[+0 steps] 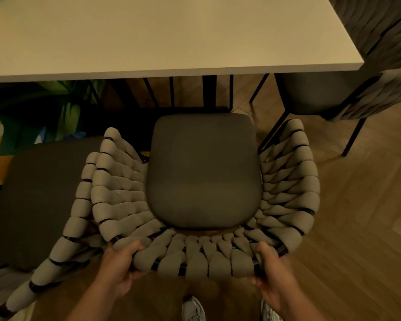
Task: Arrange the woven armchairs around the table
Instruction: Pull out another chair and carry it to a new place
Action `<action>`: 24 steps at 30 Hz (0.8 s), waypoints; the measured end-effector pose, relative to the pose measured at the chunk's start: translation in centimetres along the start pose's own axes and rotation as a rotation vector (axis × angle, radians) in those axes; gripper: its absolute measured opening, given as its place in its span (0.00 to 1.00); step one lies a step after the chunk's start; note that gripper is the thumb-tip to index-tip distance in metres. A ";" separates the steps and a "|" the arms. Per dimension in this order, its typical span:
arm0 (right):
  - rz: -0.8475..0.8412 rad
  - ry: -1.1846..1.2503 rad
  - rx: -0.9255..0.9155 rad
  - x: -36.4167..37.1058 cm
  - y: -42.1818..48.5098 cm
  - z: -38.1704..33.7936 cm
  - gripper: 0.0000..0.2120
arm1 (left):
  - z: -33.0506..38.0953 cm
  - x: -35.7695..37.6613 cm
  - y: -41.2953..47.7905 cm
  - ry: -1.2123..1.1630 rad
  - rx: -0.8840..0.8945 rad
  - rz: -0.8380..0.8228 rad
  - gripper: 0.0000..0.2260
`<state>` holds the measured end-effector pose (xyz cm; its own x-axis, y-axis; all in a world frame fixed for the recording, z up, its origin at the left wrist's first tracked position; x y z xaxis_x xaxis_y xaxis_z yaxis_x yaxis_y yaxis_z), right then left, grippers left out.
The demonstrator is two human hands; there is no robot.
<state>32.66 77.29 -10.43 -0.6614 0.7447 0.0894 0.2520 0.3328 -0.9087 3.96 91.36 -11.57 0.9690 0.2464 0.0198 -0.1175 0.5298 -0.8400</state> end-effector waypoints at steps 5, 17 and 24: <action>-0.005 -0.024 -0.052 2.1 0.0 -1.0 0.07 | 2.2 0.0 0.5 0.049 -0.028 -0.068 0.24; 0.047 -0.031 -0.089 3.1 -0.7 -0.9 0.05 | 2.7 0.1 0.2 0.075 -0.013 -0.095 0.22; 0.070 0.008 -0.076 2.6 -0.7 0.2 0.07 | 2.5 -0.2 0.7 0.096 -0.022 -0.098 0.24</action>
<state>30.63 78.85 -9.63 -0.6345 0.7724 0.0300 0.3505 0.3221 -0.8794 3.14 93.74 -10.76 0.9921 0.1149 0.0511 -0.0176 0.5295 -0.8482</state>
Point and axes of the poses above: each hand's wrist, its own y-axis towards the middle knuckle, its own x-axis out of the palm, z = x × y, the point moved 1 cm from there along y, towards the middle knuckle, and after that the axes turned 8 degrees about -y, right-handed, at the moved point
